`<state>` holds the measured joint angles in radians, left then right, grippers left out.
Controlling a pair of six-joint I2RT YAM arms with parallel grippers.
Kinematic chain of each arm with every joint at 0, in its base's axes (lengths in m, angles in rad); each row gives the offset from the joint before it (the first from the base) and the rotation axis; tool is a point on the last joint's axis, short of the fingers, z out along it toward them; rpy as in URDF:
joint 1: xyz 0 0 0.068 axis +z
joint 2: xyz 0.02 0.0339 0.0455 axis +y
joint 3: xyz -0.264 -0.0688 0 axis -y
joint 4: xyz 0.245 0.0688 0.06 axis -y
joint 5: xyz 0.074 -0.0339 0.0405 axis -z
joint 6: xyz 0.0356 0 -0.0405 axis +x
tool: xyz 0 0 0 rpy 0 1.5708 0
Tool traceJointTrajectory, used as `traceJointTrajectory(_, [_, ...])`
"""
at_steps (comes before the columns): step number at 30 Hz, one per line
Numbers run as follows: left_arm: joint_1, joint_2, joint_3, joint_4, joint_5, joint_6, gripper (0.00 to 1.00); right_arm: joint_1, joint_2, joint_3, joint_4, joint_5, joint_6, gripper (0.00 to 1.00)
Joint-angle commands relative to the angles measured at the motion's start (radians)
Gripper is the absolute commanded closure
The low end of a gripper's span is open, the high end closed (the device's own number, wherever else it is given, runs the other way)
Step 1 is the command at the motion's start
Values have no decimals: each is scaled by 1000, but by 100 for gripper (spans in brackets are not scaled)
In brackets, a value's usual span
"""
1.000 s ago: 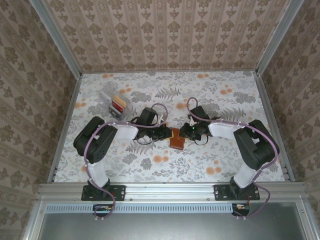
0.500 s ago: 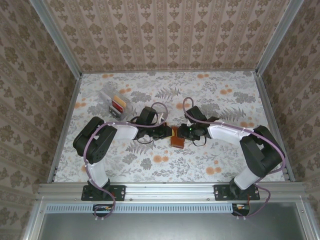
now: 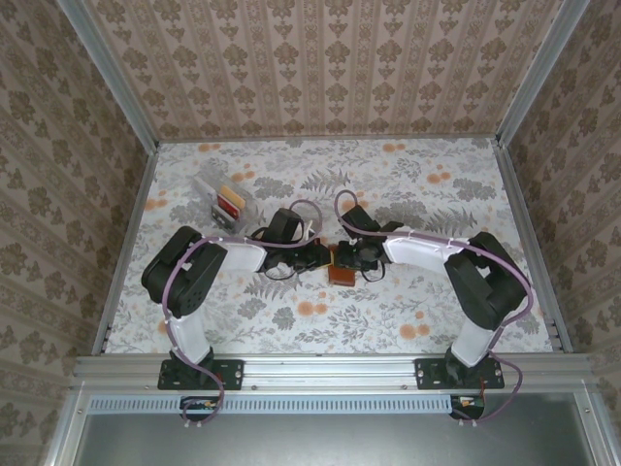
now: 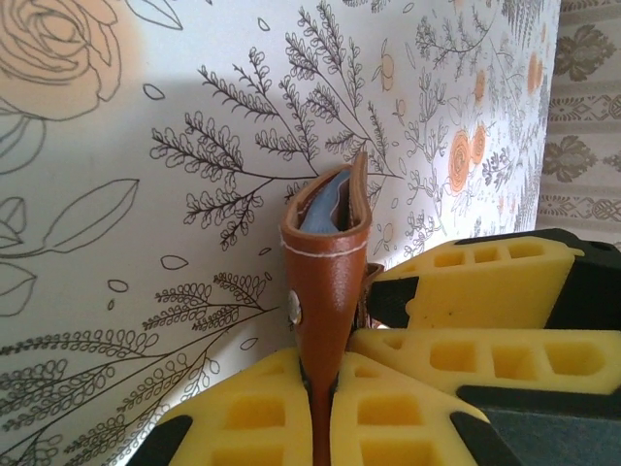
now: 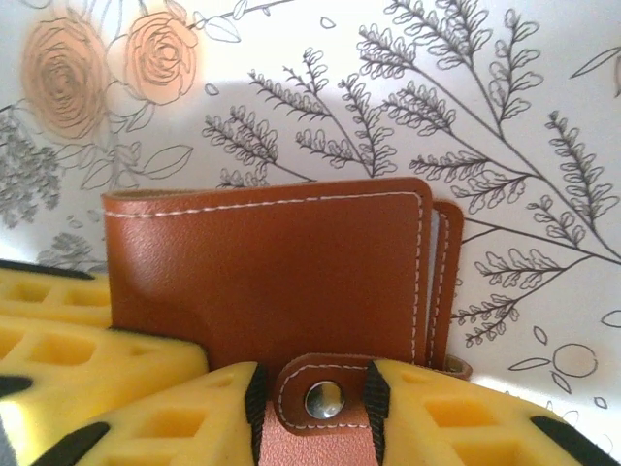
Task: Put the credit cards into the card holder
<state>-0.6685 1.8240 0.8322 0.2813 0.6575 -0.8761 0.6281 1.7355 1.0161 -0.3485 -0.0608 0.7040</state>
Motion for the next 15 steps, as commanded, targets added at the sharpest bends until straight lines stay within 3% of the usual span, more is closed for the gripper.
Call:
traceJointTrajectory(1, [-11,-18,4,52,73,-7,100,7,64,11,-132,182,-2,67])
traceJointTrajectory(6, [1,-28,-18,43,71,-2,100,7,26,8,-171,253,8,74])
traceJointTrajectory(15, [20,-41,-49,28,60,8,100,-13,-52,-13,-228,299,9,78])
